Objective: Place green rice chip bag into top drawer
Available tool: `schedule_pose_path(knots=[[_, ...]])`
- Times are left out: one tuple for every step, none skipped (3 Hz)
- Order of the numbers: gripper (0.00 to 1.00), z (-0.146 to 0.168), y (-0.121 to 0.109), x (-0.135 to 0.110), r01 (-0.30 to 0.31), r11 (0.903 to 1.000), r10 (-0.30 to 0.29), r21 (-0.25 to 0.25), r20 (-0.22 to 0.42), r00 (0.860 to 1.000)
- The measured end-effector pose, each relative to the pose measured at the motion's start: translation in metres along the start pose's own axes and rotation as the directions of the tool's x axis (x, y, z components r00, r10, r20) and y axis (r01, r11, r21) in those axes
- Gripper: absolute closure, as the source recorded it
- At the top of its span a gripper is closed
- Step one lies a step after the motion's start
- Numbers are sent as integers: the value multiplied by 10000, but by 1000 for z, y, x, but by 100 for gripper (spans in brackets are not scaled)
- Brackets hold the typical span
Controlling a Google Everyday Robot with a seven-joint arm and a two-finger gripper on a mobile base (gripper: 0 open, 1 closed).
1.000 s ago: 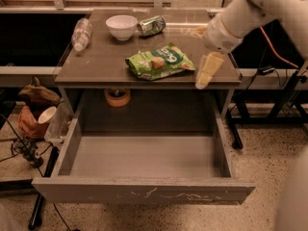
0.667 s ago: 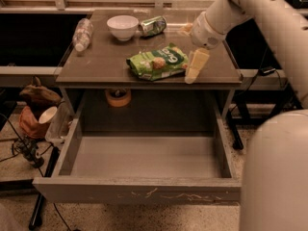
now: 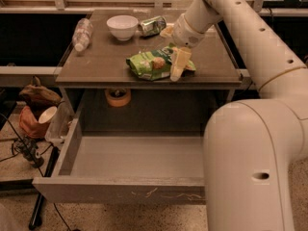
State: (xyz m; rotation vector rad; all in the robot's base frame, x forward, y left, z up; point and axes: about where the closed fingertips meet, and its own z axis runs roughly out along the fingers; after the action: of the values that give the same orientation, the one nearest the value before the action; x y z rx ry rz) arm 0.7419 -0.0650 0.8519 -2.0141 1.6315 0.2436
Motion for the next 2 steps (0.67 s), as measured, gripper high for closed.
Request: schedule_pose_path(knots=[[18, 0, -3, -1, 26, 10000, -27, 38, 16, 10000], [42, 0, -3, -1, 27, 10000, -27, 38, 17, 10000]])
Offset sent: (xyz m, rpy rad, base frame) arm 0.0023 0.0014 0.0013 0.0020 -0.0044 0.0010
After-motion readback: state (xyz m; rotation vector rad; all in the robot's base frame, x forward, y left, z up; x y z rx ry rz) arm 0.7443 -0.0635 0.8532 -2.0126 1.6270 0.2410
